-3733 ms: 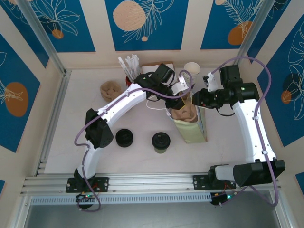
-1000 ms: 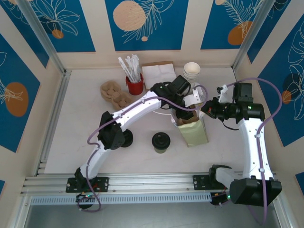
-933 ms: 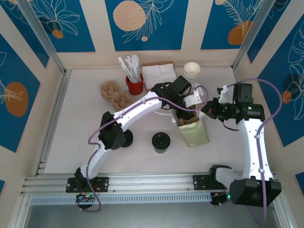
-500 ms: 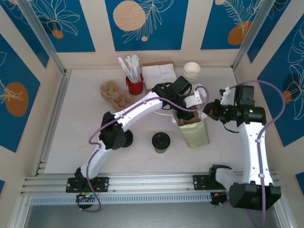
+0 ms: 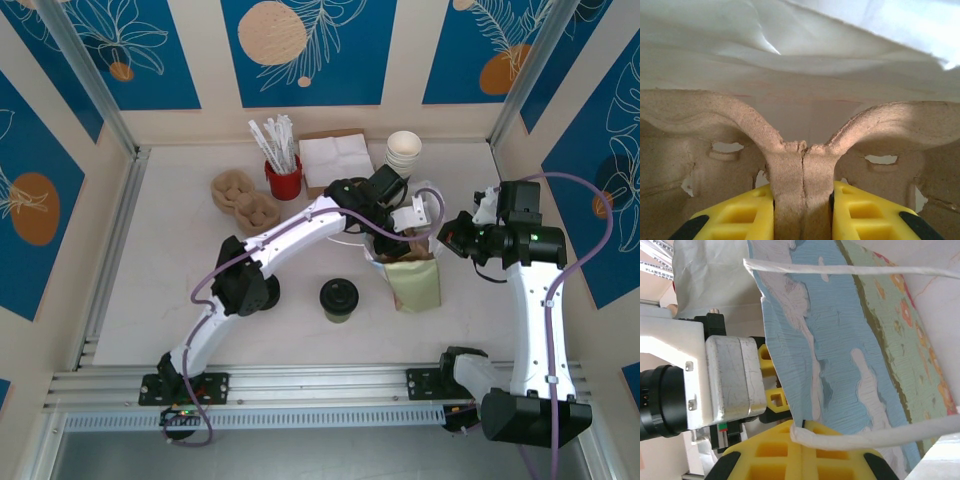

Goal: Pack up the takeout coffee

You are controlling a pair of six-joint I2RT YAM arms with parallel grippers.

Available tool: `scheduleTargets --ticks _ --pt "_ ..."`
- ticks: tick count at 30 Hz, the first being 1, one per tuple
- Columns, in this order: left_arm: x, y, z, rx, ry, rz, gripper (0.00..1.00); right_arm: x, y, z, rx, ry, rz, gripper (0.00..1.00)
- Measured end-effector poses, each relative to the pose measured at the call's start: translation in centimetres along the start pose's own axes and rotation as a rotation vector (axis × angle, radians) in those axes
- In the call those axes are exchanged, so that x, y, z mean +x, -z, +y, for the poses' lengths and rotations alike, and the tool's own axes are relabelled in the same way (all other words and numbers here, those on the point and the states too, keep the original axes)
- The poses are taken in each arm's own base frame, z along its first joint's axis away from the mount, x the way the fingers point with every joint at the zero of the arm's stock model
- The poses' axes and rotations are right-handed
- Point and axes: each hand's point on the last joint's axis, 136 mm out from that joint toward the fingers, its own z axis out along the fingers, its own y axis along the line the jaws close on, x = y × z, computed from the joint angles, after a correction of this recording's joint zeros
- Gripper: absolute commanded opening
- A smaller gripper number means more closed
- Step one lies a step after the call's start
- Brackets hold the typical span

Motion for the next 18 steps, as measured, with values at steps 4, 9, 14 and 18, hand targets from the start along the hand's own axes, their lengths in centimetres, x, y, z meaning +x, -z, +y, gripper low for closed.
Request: scheduleTargets --ticks 4,9,14,18 --pt "0.1 0.0 0.0 0.001 0.002 0.003 0.25 0.2 0.1 1.3 -0.072 -0.022 0.019 0.00" --pt "0.4 0.5 -0.1 0.003 0.012 0.016 0.25 0.5 0.1 2.4 -0.145 -0.081 0.039 0.00" --pt "0.5 2.4 -0.3 -0.014 0.005 0.032 0.25 0.9 0.3 3.7 -0.240 -0.129 0.043 0.00" --pt "0.6 3.3 -0.6 -0.020 0.000 0.047 0.25 1.1 0.2 4.1 -0.296 -0.165 0.049 0.00"
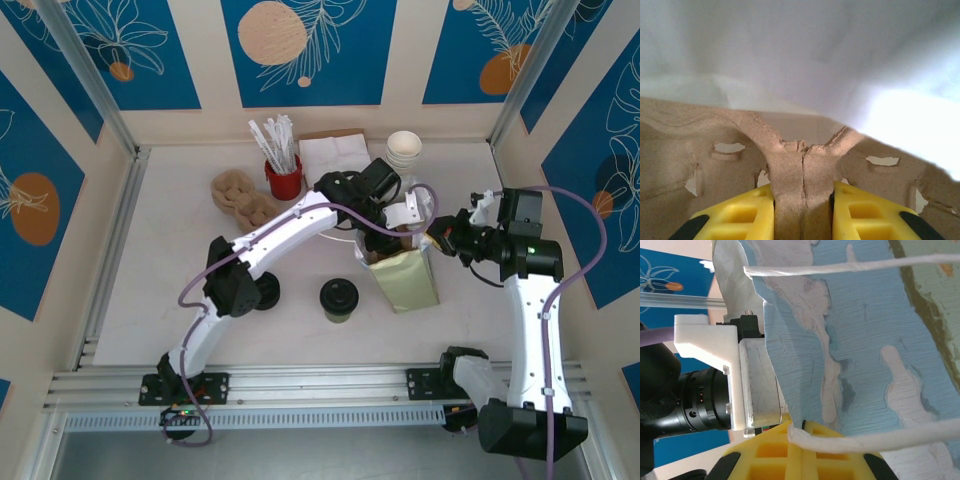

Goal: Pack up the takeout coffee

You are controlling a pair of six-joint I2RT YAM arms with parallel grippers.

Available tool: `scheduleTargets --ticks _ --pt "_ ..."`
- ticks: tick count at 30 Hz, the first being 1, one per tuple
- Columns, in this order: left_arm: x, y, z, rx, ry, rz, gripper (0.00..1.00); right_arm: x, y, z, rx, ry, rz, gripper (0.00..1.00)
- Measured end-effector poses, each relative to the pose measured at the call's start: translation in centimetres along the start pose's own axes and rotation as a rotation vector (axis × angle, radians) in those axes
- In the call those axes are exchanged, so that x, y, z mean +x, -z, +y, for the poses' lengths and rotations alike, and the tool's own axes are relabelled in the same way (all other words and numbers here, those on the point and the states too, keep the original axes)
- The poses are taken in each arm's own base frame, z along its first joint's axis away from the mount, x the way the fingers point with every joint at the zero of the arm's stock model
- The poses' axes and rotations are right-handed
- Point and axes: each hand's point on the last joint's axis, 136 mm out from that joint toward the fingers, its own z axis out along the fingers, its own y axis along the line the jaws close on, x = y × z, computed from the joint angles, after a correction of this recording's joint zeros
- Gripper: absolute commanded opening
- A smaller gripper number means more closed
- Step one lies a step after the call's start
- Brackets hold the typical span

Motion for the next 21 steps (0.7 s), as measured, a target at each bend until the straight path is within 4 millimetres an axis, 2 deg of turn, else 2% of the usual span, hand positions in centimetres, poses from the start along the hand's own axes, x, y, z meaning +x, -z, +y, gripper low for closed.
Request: scheduleTargets --ticks 9,21 --pt "1.1 0.0 -0.3 0.002 -0.001 0.048 0.26 -0.1 -0.8 -2.0 -0.049 -0.092 0.008 0.00" --pt "0.5 -1.6 -1.7 0.008 -0.043 0.073 0.26 0.3 0.2 -3.2 -0.010 -0.070 -0.037 0.00"
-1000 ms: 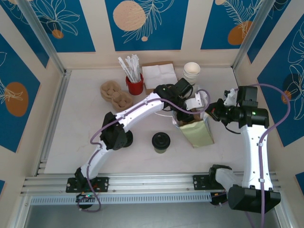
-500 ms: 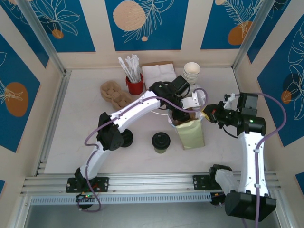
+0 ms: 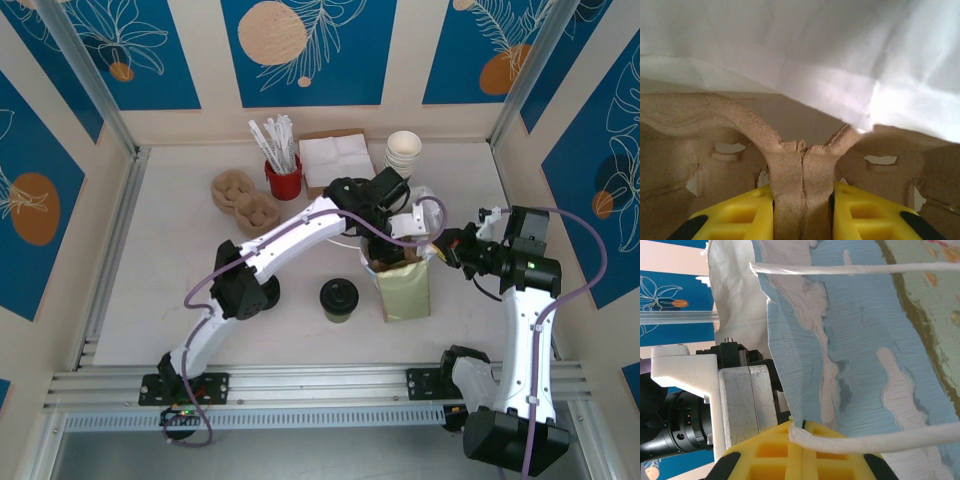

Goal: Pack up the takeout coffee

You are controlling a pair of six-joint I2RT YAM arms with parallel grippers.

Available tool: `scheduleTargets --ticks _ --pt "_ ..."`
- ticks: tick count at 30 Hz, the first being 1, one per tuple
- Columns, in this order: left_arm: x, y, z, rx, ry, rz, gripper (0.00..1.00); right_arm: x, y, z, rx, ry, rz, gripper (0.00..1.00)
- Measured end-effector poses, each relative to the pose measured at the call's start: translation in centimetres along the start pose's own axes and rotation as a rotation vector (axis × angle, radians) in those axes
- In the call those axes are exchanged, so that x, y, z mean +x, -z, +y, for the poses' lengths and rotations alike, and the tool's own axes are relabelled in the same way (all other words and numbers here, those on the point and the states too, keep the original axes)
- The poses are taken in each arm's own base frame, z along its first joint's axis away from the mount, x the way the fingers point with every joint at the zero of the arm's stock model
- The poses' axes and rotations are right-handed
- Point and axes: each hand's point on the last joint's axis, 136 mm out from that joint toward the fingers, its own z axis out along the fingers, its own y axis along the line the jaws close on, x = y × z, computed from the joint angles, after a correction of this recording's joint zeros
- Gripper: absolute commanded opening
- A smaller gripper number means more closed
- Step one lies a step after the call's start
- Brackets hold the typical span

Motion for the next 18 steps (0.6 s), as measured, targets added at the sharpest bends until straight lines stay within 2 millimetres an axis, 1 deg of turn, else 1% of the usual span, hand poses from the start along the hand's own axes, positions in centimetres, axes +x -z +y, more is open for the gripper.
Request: scheduleTargets --ticks 9,18 --pt "0.1 -1.6 -0.1 0.018 -0.001 0.010 0.26 -0.1 0.2 -1.3 0.068 0.011 -0.022 0.00" --pt "0.7 -3.3 -0.3 0.034 0.000 0.032 0.26 0.1 1.1 -2.3 0.150 0.051 -0.053 0.00"
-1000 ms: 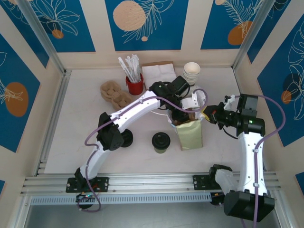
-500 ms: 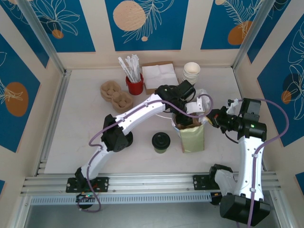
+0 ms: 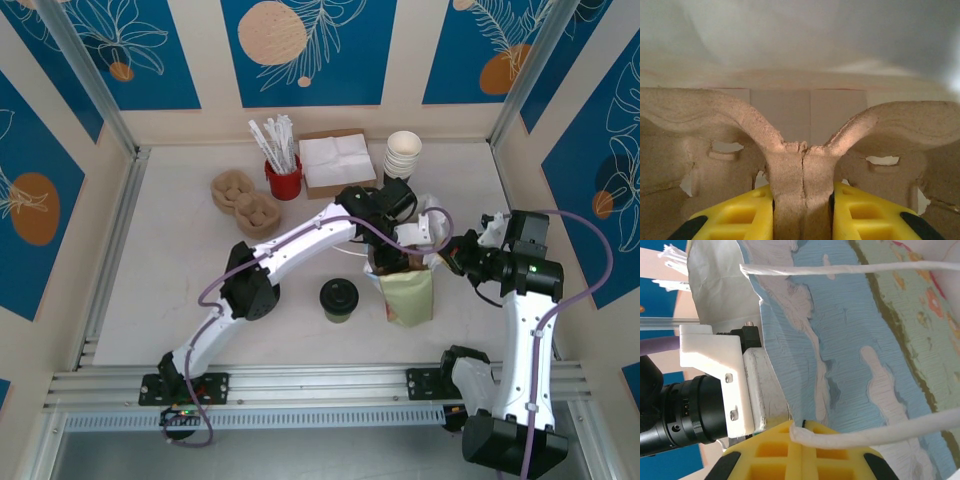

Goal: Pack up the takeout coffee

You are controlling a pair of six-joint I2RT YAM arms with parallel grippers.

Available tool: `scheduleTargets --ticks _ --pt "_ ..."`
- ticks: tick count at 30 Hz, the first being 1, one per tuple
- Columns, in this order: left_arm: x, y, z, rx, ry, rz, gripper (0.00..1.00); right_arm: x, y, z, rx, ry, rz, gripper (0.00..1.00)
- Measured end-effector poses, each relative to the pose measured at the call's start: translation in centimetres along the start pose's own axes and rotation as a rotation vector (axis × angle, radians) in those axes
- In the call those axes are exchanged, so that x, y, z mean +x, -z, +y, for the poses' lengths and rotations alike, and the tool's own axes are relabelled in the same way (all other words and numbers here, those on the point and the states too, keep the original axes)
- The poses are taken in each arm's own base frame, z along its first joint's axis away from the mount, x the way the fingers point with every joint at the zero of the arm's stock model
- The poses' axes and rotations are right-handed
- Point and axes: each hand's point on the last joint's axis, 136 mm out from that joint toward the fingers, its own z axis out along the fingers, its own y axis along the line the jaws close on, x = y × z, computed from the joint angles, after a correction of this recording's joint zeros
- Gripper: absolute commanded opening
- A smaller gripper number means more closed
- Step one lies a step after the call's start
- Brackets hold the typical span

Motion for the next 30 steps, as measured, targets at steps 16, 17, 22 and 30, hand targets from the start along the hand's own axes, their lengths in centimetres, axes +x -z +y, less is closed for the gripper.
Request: scheduleTargets --ticks 16,17,22,30 --pt "-0.8 -0.6 -0.3 0.007 0.033 -0.025 0.65 -0.2 0.7 -0.4 0.059 0.041 -0.031 0.00" --pt "-0.9 -0.4 -0.3 0.005 0.036 -0.031 0.68 -0.2 0.7 -0.4 0.057 0.043 -0.033 0.00" --pt "-2.7 2.4 -0.8 -0.019 0.028 -0.092 0.78 -0.5 0.8 0.0 0.042 0.058 -0.048 0.00" --pt "-5.9 10.0 -2.4 -0.074 0.010 -0.226 0.81 -0.6 0.8 0.4 0.020 0.062 -0.045 0.00"
